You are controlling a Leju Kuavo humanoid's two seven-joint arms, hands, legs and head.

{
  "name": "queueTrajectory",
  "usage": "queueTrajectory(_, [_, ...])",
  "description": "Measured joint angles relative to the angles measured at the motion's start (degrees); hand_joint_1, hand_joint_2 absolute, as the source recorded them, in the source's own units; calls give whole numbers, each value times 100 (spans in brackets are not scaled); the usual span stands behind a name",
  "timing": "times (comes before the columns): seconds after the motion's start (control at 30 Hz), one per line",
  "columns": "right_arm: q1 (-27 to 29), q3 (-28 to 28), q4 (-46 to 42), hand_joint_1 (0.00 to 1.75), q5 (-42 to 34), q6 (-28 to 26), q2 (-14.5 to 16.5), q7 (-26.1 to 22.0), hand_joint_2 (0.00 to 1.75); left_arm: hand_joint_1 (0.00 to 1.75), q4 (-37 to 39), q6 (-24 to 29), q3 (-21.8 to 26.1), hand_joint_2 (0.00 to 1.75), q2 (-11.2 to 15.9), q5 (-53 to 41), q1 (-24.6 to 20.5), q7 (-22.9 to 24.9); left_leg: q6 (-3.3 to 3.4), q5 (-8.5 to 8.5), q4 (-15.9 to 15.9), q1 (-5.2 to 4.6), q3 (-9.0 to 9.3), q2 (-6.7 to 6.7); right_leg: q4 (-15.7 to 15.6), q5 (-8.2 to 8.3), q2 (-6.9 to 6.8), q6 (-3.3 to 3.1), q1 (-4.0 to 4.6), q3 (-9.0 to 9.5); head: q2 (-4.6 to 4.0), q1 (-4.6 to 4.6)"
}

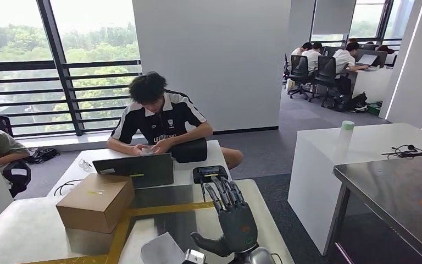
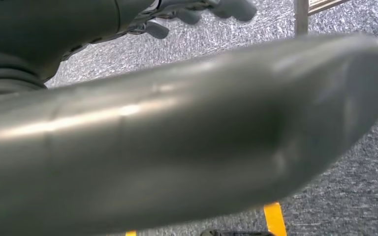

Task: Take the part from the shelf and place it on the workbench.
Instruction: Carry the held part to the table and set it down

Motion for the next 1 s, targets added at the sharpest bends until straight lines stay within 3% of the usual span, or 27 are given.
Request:
queueTrajectory(0.07, [89, -36, -331, 0, -11, -133, -70, 37, 0, 0, 4, 1, 0, 0, -1, -3, 19, 2, -52, -57, 70, 22, -70, -1, 31, 8, -4, -158, 9, -77, 0, -13])
queueTrajectory(0.1, [121, -56, -487, 0, -15, -195, -97, 47, 0, 0, 5, 1, 0, 0, 1, -4, 29, 3, -44, -193, 210, 21, -139, 6, 30, 42, -7, -222, 19, -117, 0, -21])
queueTrajectory(0.2, [257, -84, -901, 0, 41, -336, -163, 113, 0, 0, 7, -1, 0, 0, 7, -16, 33, 11, 65, -939, 1283, -77, -496, 13, 19, 163, -13, -346, 103, -251, 0, -38])
queueTrajectory(0.23, [323, -86, -1028, 0, 86, -369, -187, 151, 0, 0, 7, -2, 0, 0, 8, -24, 31, 13, 108, -1103, 1611, -124, -569, 12, 20, 205, -16, -369, 144, -304, 0, -38])
queueTrajectory(0.27, [387, -89, -1144, 0, 136, -391, -209, 193, 0, 0, 7, -2, 0, 0, 9, -32, 30, 15, 160, -1145, 1745, -169, -548, 11, 21, 248, -18, -386, 186, -358, 0, -38])
queueTrajectory(0.3, [439, -94, -1257, 0, 183, -407, -229, 232, 0, 0, 7, -3, 0, 0, 10, -42, 29, 16, 224, -1084, 1663, -214, -423, 10, 22, 291, -19, -395, 224, -411, 0, -38])
queueTrajectory(0.37, [507, -117, -1477, 0, 274, -431, -266, 307, 0, 0, 3, -5, 0, 0, 10, -64, 12, 16, 386, -889, 974, -310, 85, 7, 24, 382, -16, -397, 276, -504, 0, -38])
queueTrajectory(0.43, [560, -164, -1684, 0, 358, -450, -303, 368, 0, 0, 1, -7, -1, 0, 7, -86, -14, 17, 465, -794, 358, -388, 491, 7, 17, 461, -22, -361, 296, -542, 0, -32])
queueTrajectory(0.5, [629, -219, -1888, 0, 455, -457, -341, 426, 0, 0, 0, -9, -2, 0, 1, -99, -30, 19, 474, -749, 210, -433, 539, 2, -14, 541, -40, -295, 285, -541, 0, -27])
queueTrajectory(0.57, [705, -277, -2075, 0, 537, -458, -394, 476, 0, 0, -1, -10, -2, 0, -3, -102, -33, 30, 539, -651, 154, -428, 479, 8, -32, 576, -47, -222, 270, -561, 0, -27])
queueTrajectory(0.6, [740, -312, -2157, 0, 562, -458, -423, 494, 0, 0, -2, -10, -2, 0, -4, -102, -35, 38, 582, -585, 129, -418, 445, 18, 36, 473, -48, -185, 265, -602, 0, -26])
queueTrajectory(0.63, [770, -349, -2234, 0, 585, -458, -455, 510, 0, 0, -3, -10, -2, 0, -4, -102, -38, 50, 618, -511, 108, -403, 395, 30, 216, 264, -49, -147, 260, -675, 0, -23])
queueTrajectory(0.7, [824, -398, -2370, 0, 618, -458, -504, 529, 0, 0, -4, -10, -2, 0, -7, -102, -38, 69, 654, -377, 104, -398, 245, 44, 890, -309, -54, -81, 242, -877, 0, -20])
queueTrajectory(0.73, [857, -411, -2431, 0, 636, -459, -525, 531, 0, 0, -3, -10, -2, 0, -10, -101, -34, 75, 655, -312, 110, -398, 154, 48, 1255, -506, -55, -58, 236, -957, 0, -20])
queueTrajectory(0.77, [895, -421, -2486, 0, 651, -459, -540, 528, 0, 0, -2, -10, -2, 0, -14, -95, -29, 78, 651, -253, 118, -397, 67, 53, 1505, -578, -55, -45, 233, -975, 0, -20])
queueTrajectory(0.8, [933, -438, -2537, 0, 667, -459, -550, 522, 0, 0, -2, -9, -2, 0, -16, -84, -27, 79, 643, -195, 128, -394, -18, 58, 1571, -527, -56, -40, 230, -895, 0, -20])
queueTrajectory(0.83, [963, -462, -2588, 0, 679, -459, -556, 517, 0, 0, -2, -8, -2, 0, -18, -71, -27, 79, 632, -145, 140, -392, -95, 60, 1417, -395, -57, -44, 227, -707, 0, -20])
queueTrajectory(0.87, [979, -484, -2640, 0, 685, -459, -558, 513, 0, 0, -2, -5, -2, 0, -19, -56, -27, 78, 616, -98, 155, -391, -161, 63, 1073, -265, -58, -56, 225, -411, 0, -19])
queueTrajectory(0.93, [992, -513, -2748, 0, 698, -459, -558, 500, 0, 0, -2, 4, -2, 0, -26, -33, -27, 73, 565, -12, 171, -397, -246, 63, 250, -221, -59, -130, 248, 194, 0, -21])
queueTrajectory(0.97, [998, -521, -2801, 0, 708, -460, -558, 490, 0, 0, -2, 13, -2, 0, -29, -22, -27, 70, 532, 28, 170, -398, -258, 62, -26, -253, -58, -183, 266, 363, 0, -24])
queueTrajectory(1.0, [1006, -533, -2843, 0, 721, -460, -559, 479, 0, 0, -2, 22, -2, 0, -33, -12, -27, 68, 495, 71, 156, -395, -259, 62, -151, -283, -56, -241, 288, 414, 0, -27])
